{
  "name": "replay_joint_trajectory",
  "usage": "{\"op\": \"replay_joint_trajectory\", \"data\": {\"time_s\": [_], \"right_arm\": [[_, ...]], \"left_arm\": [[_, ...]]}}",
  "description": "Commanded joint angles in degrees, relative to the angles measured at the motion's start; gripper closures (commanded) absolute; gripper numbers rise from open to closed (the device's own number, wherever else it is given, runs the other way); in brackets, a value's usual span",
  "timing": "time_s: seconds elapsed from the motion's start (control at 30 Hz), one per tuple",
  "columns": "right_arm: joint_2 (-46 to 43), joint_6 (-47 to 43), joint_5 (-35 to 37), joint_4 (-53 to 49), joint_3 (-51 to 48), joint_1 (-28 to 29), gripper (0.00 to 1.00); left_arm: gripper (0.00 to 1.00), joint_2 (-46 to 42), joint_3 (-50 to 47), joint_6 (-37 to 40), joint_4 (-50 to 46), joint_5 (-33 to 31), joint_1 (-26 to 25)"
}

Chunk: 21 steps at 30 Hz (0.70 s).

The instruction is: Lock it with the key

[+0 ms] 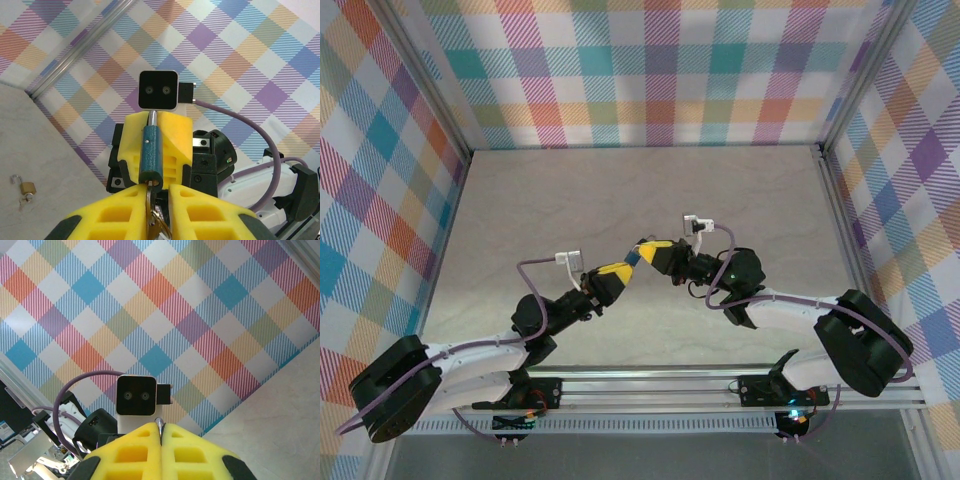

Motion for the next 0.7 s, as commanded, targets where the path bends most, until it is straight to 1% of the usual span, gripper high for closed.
{"op": "replay_joint_trajectory", "data": {"time_s": [0.0,0.17,0.3,0.43,0.67], "right_arm": [[0.1,0.4,-1.8,3.1,1.1,0.5,1.0],[-0.1,0.0,-2.3,3.1,0.7,1.0,1.0],[-0.1,-0.3,-2.0,3.1,0.8,1.3,1.0],[0.0,-0.3,-0.9,3.1,1.0,1.4,1.0],[-0.7,-1.6,3.7,3.0,1.0,1.4,1.0]], "left_arm": [[0.84,-2.1,-0.7,1.5,3.2,-1.8,-0.6],[0.9,-2.8,-1.3,1.9,3.0,-2.9,-0.6],[1.0,-2.8,-1.3,1.8,3.1,-3.0,-0.5],[1.0,-2.9,-1.3,1.8,3.2,-2.9,-0.5],[1.0,-4.0,-2.3,1.9,3.2,-3.2,-0.5]]}}
